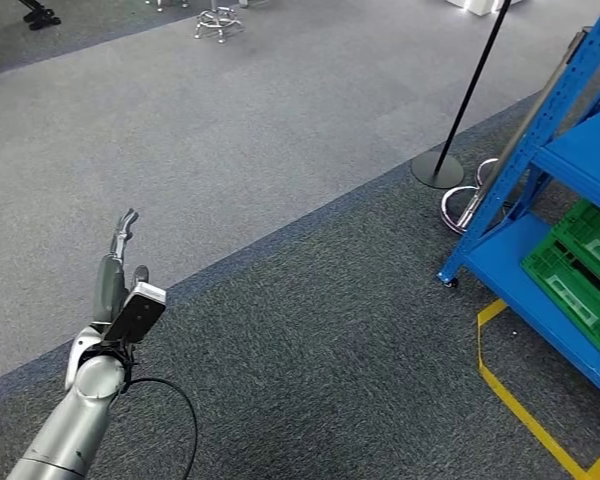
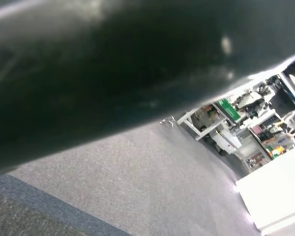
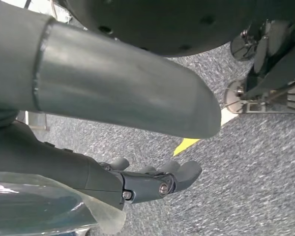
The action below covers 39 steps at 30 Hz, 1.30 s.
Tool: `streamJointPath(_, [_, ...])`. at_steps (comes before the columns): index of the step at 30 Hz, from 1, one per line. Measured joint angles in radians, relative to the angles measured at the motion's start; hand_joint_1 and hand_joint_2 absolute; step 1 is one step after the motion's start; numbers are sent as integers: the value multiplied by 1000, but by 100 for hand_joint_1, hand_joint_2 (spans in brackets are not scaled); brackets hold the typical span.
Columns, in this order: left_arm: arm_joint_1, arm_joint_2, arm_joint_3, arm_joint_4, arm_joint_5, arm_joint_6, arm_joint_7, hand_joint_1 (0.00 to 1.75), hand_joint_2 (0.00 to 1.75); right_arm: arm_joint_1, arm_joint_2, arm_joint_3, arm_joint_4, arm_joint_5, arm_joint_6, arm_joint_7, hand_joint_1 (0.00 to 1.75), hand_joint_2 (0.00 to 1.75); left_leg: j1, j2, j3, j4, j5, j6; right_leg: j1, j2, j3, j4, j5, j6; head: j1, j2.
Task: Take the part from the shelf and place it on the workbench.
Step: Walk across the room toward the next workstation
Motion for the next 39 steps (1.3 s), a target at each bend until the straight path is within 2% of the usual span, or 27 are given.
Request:
streamJointPath(2, [-2, 1, 0, 0, 0, 0, 0, 0, 0, -2, 0, 0, 0, 0, 4, -1, 0, 0, -4, 14, -1, 7, -6, -11, 3, -26, 63, -110, 33, -6, -1, 0])
streamJointPath(3, [-3, 1, 0, 0, 0, 0, 0, 0, 0, -3, 0, 0, 0, 0, 6, -2, 0, 0, -7, 20, 0, 9, -8, -16, 5, -32, 76, -133, 35, -12, -3, 0])
streamJointPath(5, [-4, 1, -1, 0, 0, -1, 0, 0, 0, -2, -1, -1, 0, 0, 8, -3, 0, 0, -7, 32, 2, 10, -10, -25, 9, -18, 76, -136, 35, -27, -6, 0])
streamJointPath(7, [-6, 0, -2, 0, 0, -2, 0, 0, 0, -1, -1, -1, 0, 0, 8, -2, 0, 0, -2, 19, -2, 28, -28, -34, 8, -2, 77, -139, 39, -39, -7, 0])
streamJointPath(9, [-5, 2, -3, 0, -1, -4, 0, 0, 0, -3, -1, -2, 0, 1, 8, -1, 0, 0, 2, -18, -39, 120, -84, -41, 6, 15, 78, -140, 42, -50, -9, 0])
streamJointPath(11, [-3, 6, -3, 2, -2, -6, 0, 0, 0, -4, -1, -2, 0, 1, 8, 0, 0, 0, 2, -38, -98, 251, -141, -41, 9, 36, 78, -140, 42, -54, -10, 0])
streamJointPath(12, [-2, 7, -3, 2, -2, -7, 0, 0, 0, -4, -1, -2, 0, 1, 8, 0, 0, 0, 2, -40, -115, 286, -147, -40, 11, 47, 78, -140, 42, -55, -10, 0])
streamJointPath(13, [-1, 7, -4, 3, -2, -8, 0, 0, 0, -3, -1, -2, 0, 1, 9, 1, 0, 0, 2, -42, -117, 289, -135, -37, 12, 58, 79, -140, 42, -55, -10, 0])
streamJointPath(14, [-1, 8, -4, 3, -3, -9, 0, 0, 0, -3, -1, -2, 0, 1, 9, 1, 0, 0, 2, -46, -102, 253, -105, -33, 13, 69, 80, -139, 42, -55, -10, 0])
streamJointPath(15, [-2, 8, -4, 3, -3, -10, 0, 0, 0, -2, -1, -2, 0, 1, 9, 2, 0, 0, 2, -56, -74, 189, -66, -28, 13, 80, 81, -139, 43, -55, -10, 0])
streamJointPath(17, [-5, 9, -4, 3, -4, -10, 0, 0, 0, -4, -1, -3, 0, 1, 9, 1, 0, 0, 2, -92, -19, 67, -18, -21, 14, 100, 79, -137, 44, -51, -9, 0])
streamJointPath(18, [-6, 10, -4, 3, -4, -10, 0, 0, 0, -4, 0, -3, 0, 2, 9, 0, 0, 0, 1, -105, -5, 34, -11, -20, 13, 108, 76, -137, 46, -48, -9, 0])
streamJointPath(19, [-6, 10, -4, 3, -4, -10, 0, 0, 0, -4, 0, -4, 0, 2, 8, 0, 0, 0, -1, -109, 0, 22, -14, -19, 11, 116, 71, -136, 48, -42, -9, 0])
streamJointPath(21, [-8, 9, -4, 3, -4, -11, 0, 0, 0, -1, 0, -7, 0, 2, 8, -1, 0, 0, -2, -95, 1, 12, -10, -13, 6, 125, 63, -136, 50, -31, -8, 0])
streamJointPath(23, [-12, 7, -5, 3, -5, -11, 0, 0, 0, 2, -1, -8, 0, 3, 9, -1, 0, 0, 0, -75, 5, 1, -3, -3, 9, 90, 39, -99, 23, -23, -5, 0])
streamJointPath(25, [-12, 7, -5, 3, -5, -12, 0, 0, 0, 1, -1, -9, 0, 3, 9, -1, 0, 0, 0, -53, 6, -4, -1, 5, 10, 42, -15, 13, -37, -16, -2, 0])
streamJointPath(26, [-12, 8, -5, 3, -5, -13, 0, 0, 0, 0, -1, -9, 0, 3, 9, -1, 0, 0, -1, -42, 5, -3, -2, 6, 8, 32, -45, 77, -63, -12, -2, 0])
streamJointPath(27, [-11, 8, -5, 3, -5, -14, 0, 0, 0, 0, 0, -9, 0, 4, 9, -1, 0, 0, -2, -31, 5, -3, -2, 6, 6, 27, -66, 121, -75, -8, -2, 0])
streamJointPath(28, [-11, 7, -6, 4, -5, -14, 0, 0, 0, 1, 0, -9, 0, 4, 9, -1, 0, 0, -2, -20, 5, -3, -3, 6, 3, 24, -70, 132, -70, -5, -2, 0])
streamJointPath(29, [-11, 7, -7, 4, -5, -15, 0, 0, 0, 1, 0, -9, 0, 4, 9, 0, 0, 0, -1, -11, 5, -2, -4, 4, 2, 19, -54, 102, -48, -3, -2, 0])
streamJointPath(31, [-12, 6, -7, 4, -5, -16, 0, 0, 0, 0, -1, -9, 1, 6, 9, 0, 0, 0, -2, 7, 6, 1, -8, -3, 2, -11, 18, -30, 9, -1, -1, 0])
streamJointPath(32, [-12, 6, -8, 4, -5, -17, 0, 0, 0, -1, -1, -9, 1, 6, 9, 1, 0, 0, -4, 14, 5, 5, -12, -8, 3, -26, 51, -88, 26, -6, -2, 0])
streamJointPath(33, [-13, 7, -8, 4, -5, -17, 0, 0, 0, -2, -1, -9, 1, 7, 9, 1, 0, 0, -7, 21, 5, 9, -14, -13, 6, -35, 71, -123, 33, -11, -3, 0])
streamJointPath(34, [-13, 7, -9, 4, -5, -18, 0, 0, 0, -2, -1, -9, 1, 7, 9, 1, 0, 0, -9, 28, 5, 10, -15, -17, 9, -36, 77, -135, 32, -18, -5, 0])
streamJointPath(36, [-14, 7, -12, 4, -5, -18, 0, 0, 0, -1, -1, -9, 1, 7, 9, 1, 0, 0, -8, 38, 7, 11, -17, -26, 10, -17, 77, -136, 37, -34, -6, 0])
streamJointPath(38, [-14, 6, -15, 4, -5, -18, 0, 0, 0, -1, -1, -10, 1, 7, 9, 2, 0, 0, -2, 15, -2, 39, -41, -35, 7, -1, 78, -139, 41, -46, -8, 0])
streamJointPath(39, [-14, 7, -15, 4, -5, -18, 0, 0, 0, -2, -1, -10, 1, 7, 9, 2, 0, 0, 0, -5, -20, 82, -67, -39, 5, 8, 79, -141, 42, -51, -10, 0])
